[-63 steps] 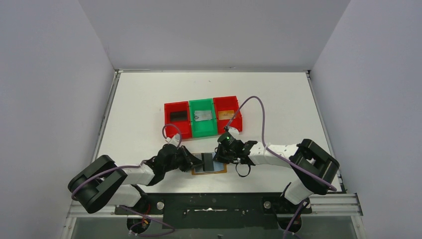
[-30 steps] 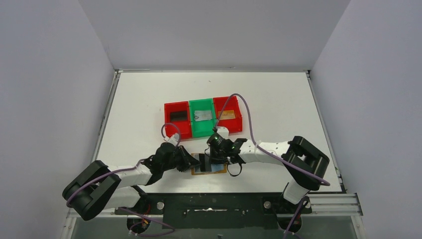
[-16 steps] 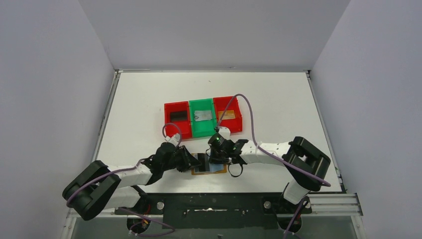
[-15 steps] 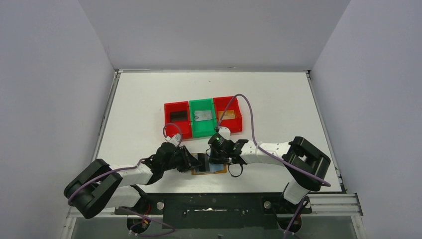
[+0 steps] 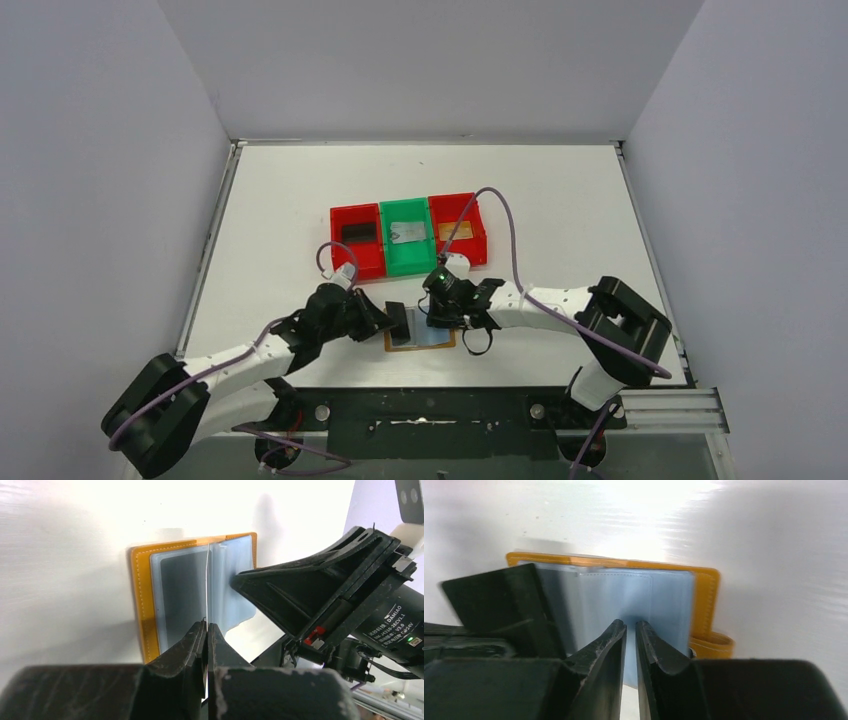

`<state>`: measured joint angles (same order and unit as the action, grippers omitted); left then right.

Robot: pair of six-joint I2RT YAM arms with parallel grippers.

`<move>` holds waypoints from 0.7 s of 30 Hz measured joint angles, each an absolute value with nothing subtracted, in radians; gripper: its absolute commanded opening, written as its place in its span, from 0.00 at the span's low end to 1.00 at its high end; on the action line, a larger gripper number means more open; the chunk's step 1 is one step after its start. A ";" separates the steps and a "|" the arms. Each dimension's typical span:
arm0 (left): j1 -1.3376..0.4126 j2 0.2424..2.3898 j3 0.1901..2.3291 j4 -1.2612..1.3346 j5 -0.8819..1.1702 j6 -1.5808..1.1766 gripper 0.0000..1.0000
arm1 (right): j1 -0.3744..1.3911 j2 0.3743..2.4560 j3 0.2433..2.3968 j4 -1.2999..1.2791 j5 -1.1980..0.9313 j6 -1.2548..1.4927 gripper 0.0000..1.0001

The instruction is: Take the credit cards out of the card holder

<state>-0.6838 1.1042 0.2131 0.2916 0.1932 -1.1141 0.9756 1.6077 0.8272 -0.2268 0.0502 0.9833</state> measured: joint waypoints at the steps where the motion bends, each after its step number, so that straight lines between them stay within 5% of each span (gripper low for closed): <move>1: -0.682 1.070 0.216 0.255 0.178 -1.107 0.00 | 0.974 1.596 0.827 -0.247 0.064 0.979 0.19; 11: -0.669 0.857 0.270 -0.030 0.062 -1.058 0.00 | 0.975 1.526 0.905 -0.344 0.084 0.902 0.20; 21: -0.663 0.725 0.332 -0.215 -0.034 -1.035 0.00 | 1.011 1.680 0.994 -0.214 -0.054 0.874 0.19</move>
